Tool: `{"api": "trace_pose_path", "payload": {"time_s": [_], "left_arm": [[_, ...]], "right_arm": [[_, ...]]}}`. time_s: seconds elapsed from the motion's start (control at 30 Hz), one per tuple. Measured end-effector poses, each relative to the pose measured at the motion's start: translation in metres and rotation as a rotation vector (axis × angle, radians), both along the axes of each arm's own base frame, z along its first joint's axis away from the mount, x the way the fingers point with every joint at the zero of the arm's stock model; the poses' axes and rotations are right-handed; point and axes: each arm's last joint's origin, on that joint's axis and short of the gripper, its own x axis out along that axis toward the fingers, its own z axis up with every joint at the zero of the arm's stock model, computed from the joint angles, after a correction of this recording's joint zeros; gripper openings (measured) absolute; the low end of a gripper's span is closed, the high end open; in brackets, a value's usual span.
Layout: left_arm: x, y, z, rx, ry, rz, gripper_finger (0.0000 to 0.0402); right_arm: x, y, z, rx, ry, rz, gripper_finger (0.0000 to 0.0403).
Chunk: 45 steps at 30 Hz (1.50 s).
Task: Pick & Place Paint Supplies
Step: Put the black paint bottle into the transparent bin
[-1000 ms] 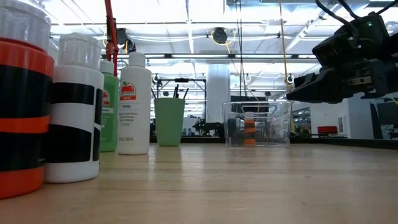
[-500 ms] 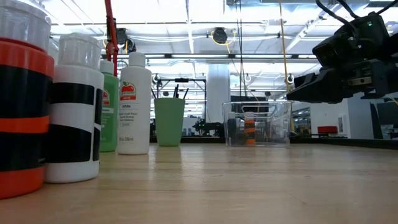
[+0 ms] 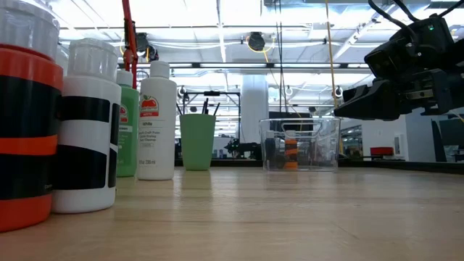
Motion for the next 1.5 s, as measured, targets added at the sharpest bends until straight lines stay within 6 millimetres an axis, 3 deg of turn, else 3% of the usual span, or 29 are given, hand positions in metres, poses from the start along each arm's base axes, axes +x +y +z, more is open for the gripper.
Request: {"api": "trace_pose_path", "payload": {"time_s": [0.27,0.53,0.97,1.07,1.37,1.5], "left_arm": [[0.0,0.001,-0.002,0.022,0.01,-0.005,0.0239],[0.005,-0.005,-0.018,0.056,0.075,-0.046,0.0239],[0.007,0.003,-0.019,0.08,0.11,-0.023,0.0237],[0.007,0.004,-0.019,0.082,0.112,-0.019,0.0218],[0.009,0.006,-0.017,0.06,0.12,-0.038,0.0108],[0.009,0.005,-0.017,0.064,0.116,-0.069,0.0099]], "right_arm": [[0.0,0.0,0.0,0.0,0.0,0.0,0.0015],[0.0,0.0,0.0,0.0,0.0,0.0,0.0015],[0.0,0.0,0.0,0.0,-0.001,0.0,0.0015],[0.0,0.0,0.0,0.0,0.0,0.0,0.0015],[0.0,0.0,0.0,0.0,0.0,0.0,0.0015],[0.0,0.0,0.0,-0.002,0.0,0.0,0.0015]]}}
